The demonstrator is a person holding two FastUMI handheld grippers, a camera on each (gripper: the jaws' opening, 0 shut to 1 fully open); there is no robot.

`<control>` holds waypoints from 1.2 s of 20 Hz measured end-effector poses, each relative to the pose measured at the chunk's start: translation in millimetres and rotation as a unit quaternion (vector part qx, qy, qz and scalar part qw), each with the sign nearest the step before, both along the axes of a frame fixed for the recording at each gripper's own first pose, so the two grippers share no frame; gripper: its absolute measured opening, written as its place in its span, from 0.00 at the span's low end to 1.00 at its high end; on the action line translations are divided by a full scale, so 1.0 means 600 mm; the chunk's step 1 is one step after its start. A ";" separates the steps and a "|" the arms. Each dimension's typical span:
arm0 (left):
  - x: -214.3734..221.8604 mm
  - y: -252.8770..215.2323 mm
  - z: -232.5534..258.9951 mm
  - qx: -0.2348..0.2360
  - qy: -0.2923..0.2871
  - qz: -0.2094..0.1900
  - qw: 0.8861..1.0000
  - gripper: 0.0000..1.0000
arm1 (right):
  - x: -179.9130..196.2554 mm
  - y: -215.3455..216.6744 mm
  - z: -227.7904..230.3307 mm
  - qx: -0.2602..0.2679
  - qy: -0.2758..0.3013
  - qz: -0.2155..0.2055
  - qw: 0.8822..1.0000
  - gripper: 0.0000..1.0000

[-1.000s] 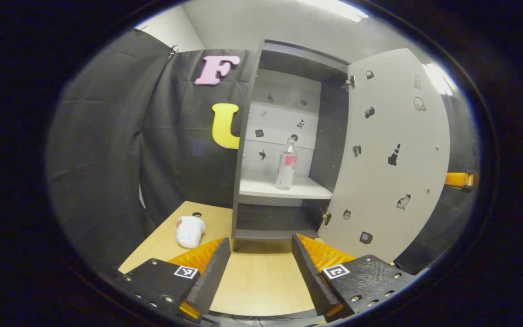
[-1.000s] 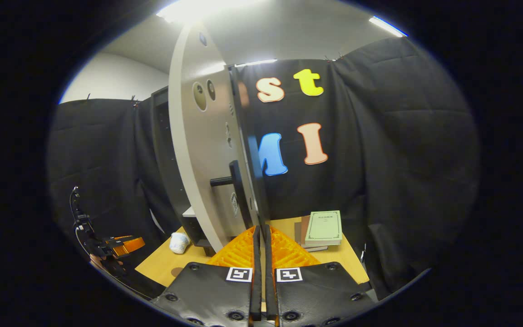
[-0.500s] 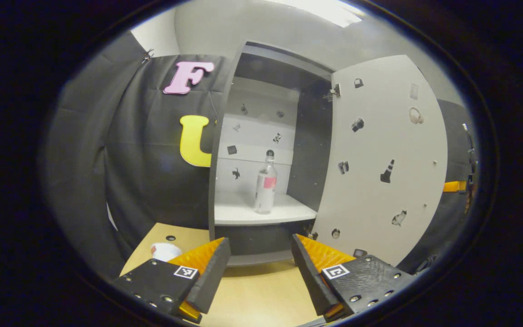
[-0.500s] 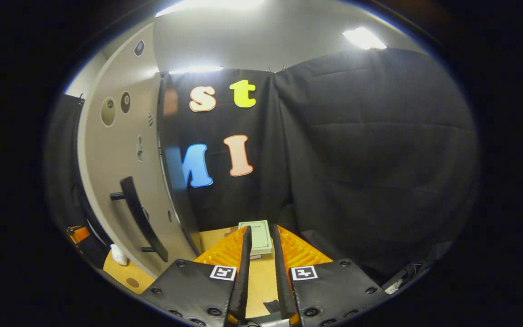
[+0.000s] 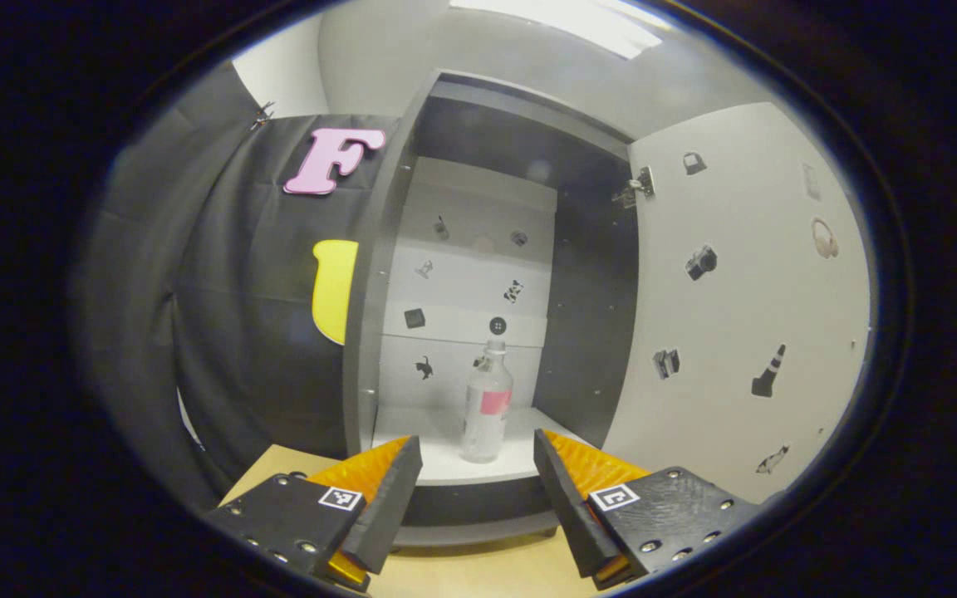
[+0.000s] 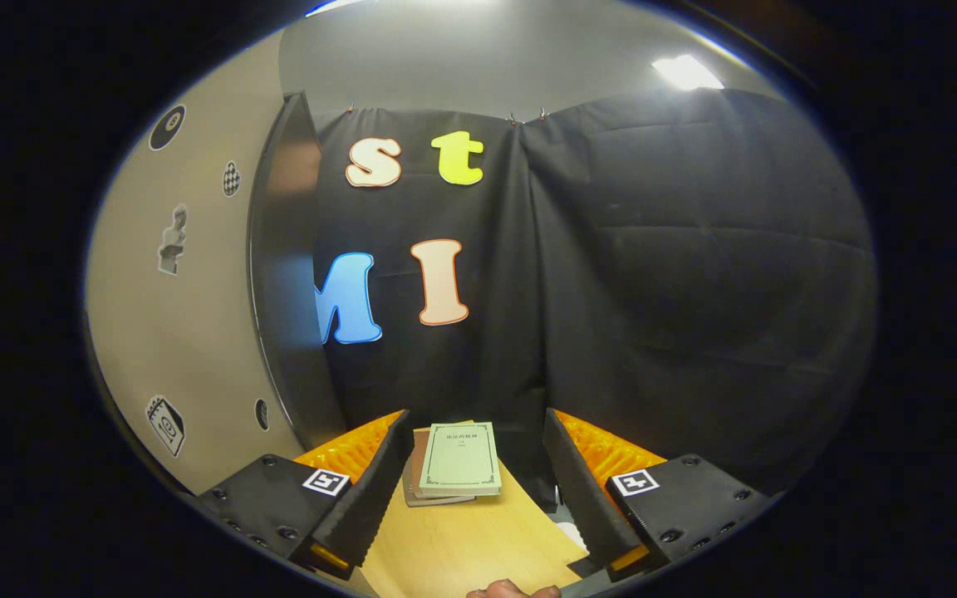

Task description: Open the cabinet door with the right hand, grasp the bottle in the cabinet with the left hand and place it on the coaster, then close the cabinet door with the right hand.

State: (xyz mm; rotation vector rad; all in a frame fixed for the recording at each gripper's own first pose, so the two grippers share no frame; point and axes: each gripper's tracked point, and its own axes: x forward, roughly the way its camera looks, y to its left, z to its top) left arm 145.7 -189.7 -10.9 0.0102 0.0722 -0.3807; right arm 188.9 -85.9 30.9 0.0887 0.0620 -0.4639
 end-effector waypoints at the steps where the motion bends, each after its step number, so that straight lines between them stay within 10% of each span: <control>1: 0.024 -0.014 -0.003 0.001 0.001 -0.001 1.000 0.82 | 0.010 -0.011 0.002 -0.003 0.001 0.000 1.000 0.96; 24: 0.301 -0.137 -0.112 0.022 0.043 -0.016 0.999 0.83 | 0.101 -0.128 -0.056 0.012 0.033 -0.009 0.999 0.97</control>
